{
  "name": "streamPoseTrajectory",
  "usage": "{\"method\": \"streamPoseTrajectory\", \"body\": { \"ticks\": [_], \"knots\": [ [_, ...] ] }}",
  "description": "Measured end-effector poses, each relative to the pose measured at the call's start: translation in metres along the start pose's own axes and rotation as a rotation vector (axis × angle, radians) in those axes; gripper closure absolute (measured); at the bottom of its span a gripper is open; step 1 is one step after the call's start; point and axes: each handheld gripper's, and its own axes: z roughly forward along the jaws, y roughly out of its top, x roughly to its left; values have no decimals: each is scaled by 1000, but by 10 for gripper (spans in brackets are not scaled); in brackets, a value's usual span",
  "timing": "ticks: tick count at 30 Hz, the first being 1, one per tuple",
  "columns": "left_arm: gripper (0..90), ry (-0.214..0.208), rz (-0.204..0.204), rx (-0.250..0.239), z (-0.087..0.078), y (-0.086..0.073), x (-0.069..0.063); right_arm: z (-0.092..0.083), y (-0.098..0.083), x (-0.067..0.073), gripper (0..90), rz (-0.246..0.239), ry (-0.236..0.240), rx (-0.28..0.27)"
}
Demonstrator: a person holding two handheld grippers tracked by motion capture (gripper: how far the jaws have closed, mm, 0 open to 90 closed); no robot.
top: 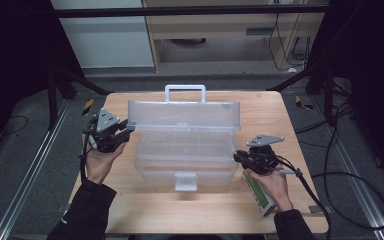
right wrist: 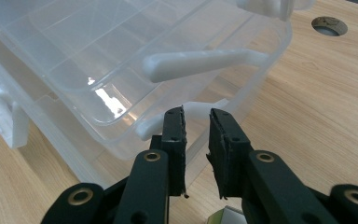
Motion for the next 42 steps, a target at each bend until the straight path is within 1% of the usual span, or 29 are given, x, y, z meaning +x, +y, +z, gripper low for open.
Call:
{"method": "streamPoseTrajectory", "body": {
  "ticks": [2,6,7,8,11,19,24,31,32,36,41,42],
  "knots": [
    [733,2,2,3,0,2,1,0,0,0,766,1,1,-1],
    [738,6,-6,0,2,5,2,0,0,-1,766,0,2,0],
    [739,1,2,-8,3,6,3,0,0,-1,766,1,3,-1],
    [740,7,-12,-3,3,7,3,0,0,-1,767,2,2,-2],
    [743,8,-20,-6,4,9,4,0,0,-1,768,5,2,-3],
    [753,15,-21,-2,7,14,6,0,0,-2,772,4,3,-3],
    [756,20,-29,-7,10,18,8,-1,0,-2,775,8,3,-2],
    [763,43,-16,-8,13,26,9,-1,0,-2,776,8,4,-1],
    [764,43,-22,-14,14,26,9,-1,0,-1,777,9,5,-1],
    [765,44,-15,-9,16,30,12,-1,0,-2,777,7,6,-2],
    [764,27,-40,-13,20,33,16,-1,0,-1,777,10,7,-1],
    [764,26,-40,-14,20,34,17,-1,0,-2,777,6,6,-2]
  ]
}}
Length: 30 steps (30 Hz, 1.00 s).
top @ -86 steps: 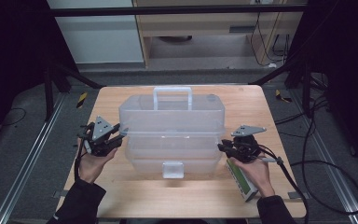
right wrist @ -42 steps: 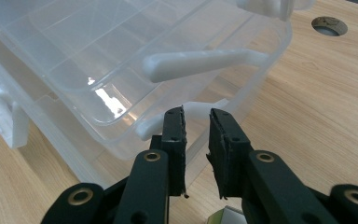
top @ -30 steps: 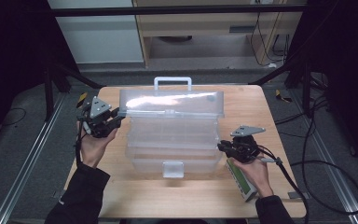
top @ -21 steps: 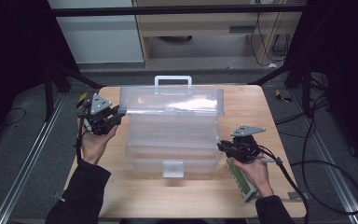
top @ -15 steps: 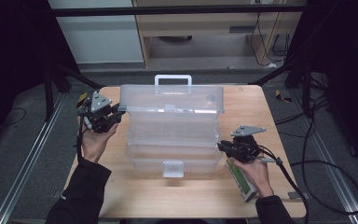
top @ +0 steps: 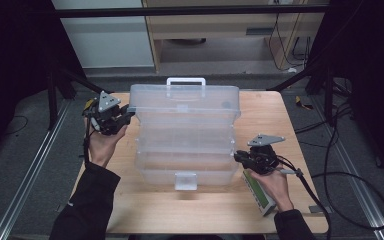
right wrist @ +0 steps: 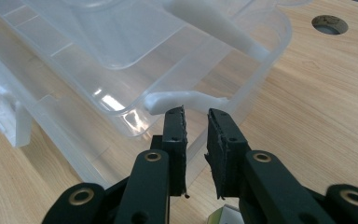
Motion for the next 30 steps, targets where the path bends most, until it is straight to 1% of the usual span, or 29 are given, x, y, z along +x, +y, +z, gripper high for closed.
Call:
{"method": "streamPoseTrajectory", "body": {
  "ticks": [6,8,11,17,21,25,28,30],
  "knots": [
    [760,-6,-13,-8,4,4,2,0,0,0,777,1,-1,0],
    [759,-7,-10,-11,4,5,3,0,0,0,776,1,-1,0],
    [758,-3,-16,-11,6,7,4,0,0,1,777,-5,-5,3],
    [758,5,-13,-9,7,10,3,0,1,1,776,-8,-6,7],
    [756,6,-7,-6,8,11,3,1,2,1,778,-20,-22,9],
    [755,7,-7,-6,7,11,2,1,2,1,777,-15,-33,12],
    [754,8,-3,-4,7,11,2,1,3,2,772,-24,-40,10],
    [754,7,-7,-7,7,11,2,1,2,3,752,-36,-54,7]
  ]
}}
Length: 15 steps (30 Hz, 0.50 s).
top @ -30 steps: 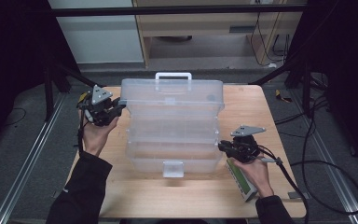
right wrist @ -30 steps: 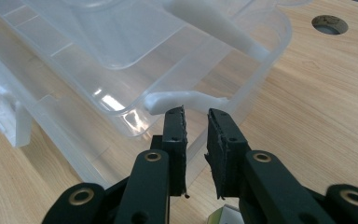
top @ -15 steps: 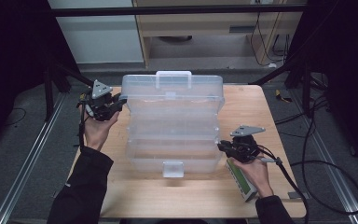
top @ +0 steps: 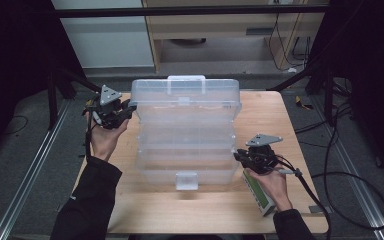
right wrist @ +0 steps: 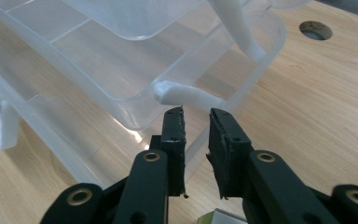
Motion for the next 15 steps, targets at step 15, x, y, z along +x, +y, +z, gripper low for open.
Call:
{"method": "streamPoseTrajectory", "body": {
  "ticks": [15],
  "knots": [
    [756,18,-4,-4,7,6,2,3,0,1,702,35,6,38]
  ]
}}
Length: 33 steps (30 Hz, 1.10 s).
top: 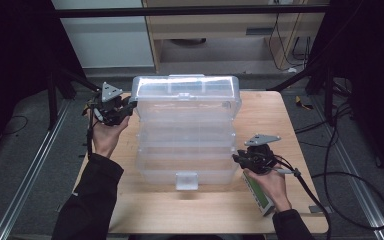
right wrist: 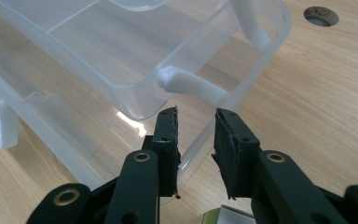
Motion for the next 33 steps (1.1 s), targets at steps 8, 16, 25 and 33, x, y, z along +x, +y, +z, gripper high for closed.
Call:
{"method": "streamPoseTrajectory", "body": {
  "ticks": [8,16,25,33],
  "knots": [
    [757,12,-8,-9,7,5,1,1,0,-1,704,0,-1,-4],
    [761,21,-17,-15,16,10,4,1,0,-1,675,3,5,-1],
    [761,22,-9,-7,22,14,8,2,0,-2,661,6,5,6],
    [756,29,11,10,30,20,11,1,0,-2,671,9,14,9]
  ]
}}
